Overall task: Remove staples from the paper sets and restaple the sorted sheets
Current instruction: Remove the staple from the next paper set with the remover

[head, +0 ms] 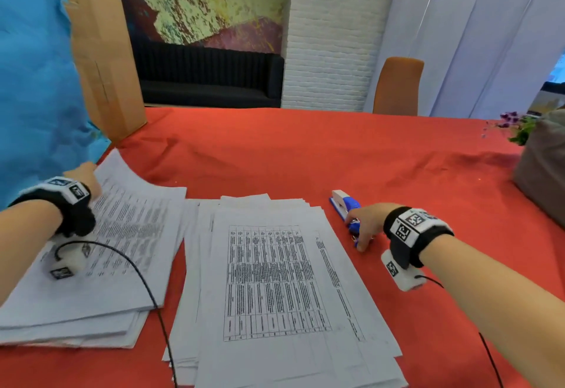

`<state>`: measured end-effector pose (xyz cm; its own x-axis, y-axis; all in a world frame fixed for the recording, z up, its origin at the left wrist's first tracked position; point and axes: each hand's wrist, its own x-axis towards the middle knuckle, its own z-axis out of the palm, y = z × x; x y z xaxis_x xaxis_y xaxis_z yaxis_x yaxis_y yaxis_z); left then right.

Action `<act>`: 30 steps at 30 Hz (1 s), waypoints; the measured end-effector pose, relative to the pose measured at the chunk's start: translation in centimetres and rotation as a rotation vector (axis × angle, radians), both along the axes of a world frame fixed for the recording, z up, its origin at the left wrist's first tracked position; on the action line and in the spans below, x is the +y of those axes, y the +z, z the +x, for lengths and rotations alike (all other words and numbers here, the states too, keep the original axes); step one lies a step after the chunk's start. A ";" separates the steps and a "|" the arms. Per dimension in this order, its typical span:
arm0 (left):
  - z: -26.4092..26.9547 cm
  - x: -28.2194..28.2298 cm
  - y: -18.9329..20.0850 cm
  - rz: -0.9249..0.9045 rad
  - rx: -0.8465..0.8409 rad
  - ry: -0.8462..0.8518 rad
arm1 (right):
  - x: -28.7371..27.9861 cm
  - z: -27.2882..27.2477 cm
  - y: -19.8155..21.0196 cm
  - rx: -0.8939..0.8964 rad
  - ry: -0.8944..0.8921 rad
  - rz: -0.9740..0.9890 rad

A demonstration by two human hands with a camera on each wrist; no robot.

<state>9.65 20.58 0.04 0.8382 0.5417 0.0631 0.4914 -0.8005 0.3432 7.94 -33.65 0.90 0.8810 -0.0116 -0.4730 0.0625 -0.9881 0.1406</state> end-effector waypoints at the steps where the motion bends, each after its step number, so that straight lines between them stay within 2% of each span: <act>1: -0.3 -0.4 -0.4 0.008 -0.024 0.037 | 0.0 0.0 -0.7 -0.034 0.014 0.021; 3: -0.6 -3.3 -0.9 0.025 -0.068 0.002 | 0.1 0.1 -1.5 -0.076 0.045 0.037; 6: -0.7 -10.0 -1.8 -0.112 -0.076 -0.340 | 0.7 0.4 -0.9 -0.042 0.047 -0.005; 8: -0.6 -14.6 -2.4 -0.172 0.044 -0.573 | 1.4 0.6 0.0 -0.118 0.058 0.047; 10: -0.3 -18.4 -3.0 -0.211 0.181 -0.671 | 2.2 1.2 0.5 -0.187 0.061 0.299; 12: 0.2 -20.8 -3.6 -0.204 0.263 -0.656 | 3.4 1.2 0.1 -0.091 -0.045 0.787; 14: 0.9 -21.7 -4.3 -0.103 0.286 -0.598 | 5.0 0.7 -0.7 0.012 -0.202 1.195; 16: 1.1 -21.9 -4.6 -0.031 0.271 -0.521 | 6.7 0.2 -2.0 0.084 -0.343 1.393; 18: 1.0 -22.0 -4.1 -0.071 0.234 -0.497 | 7.7 0.1 -3.6 0.156 -0.493 1.508; 21: 0.3 -22.3 -2.9 -0.165 0.090 -0.616 | 7.9 0.5 -5.7 0.152 -0.628 1.540; 24: -0.4 -22.2 -1.9 -0.406 -0.039 -0.726 | 8.0 0.8 -5.3 0.067 -0.596 1.549; 26: -1.1 -22.3 -1.2 -0.671 -0.004 -0.746 | 7.9 0.9 -4.3 -0.007 -0.470 1.511; 28: -1.9 -22.6 -0.5 -0.986 0.027 -0.700 | 7.8 0.8 -3.2 -0.112 -0.265 1.403; 30: -2.2 -22.6 -0.7 -1.119 0.023 -0.618 | 7.8 0.4 -2.1 -0.207 -0.065 1.194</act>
<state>7.42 -2.01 -0.64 0.9634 -0.1886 -0.1904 0.1570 -0.1787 0.9713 8.32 -25.84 -1.23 0.9553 0.2882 -0.0663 0.0921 -0.5027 -0.8595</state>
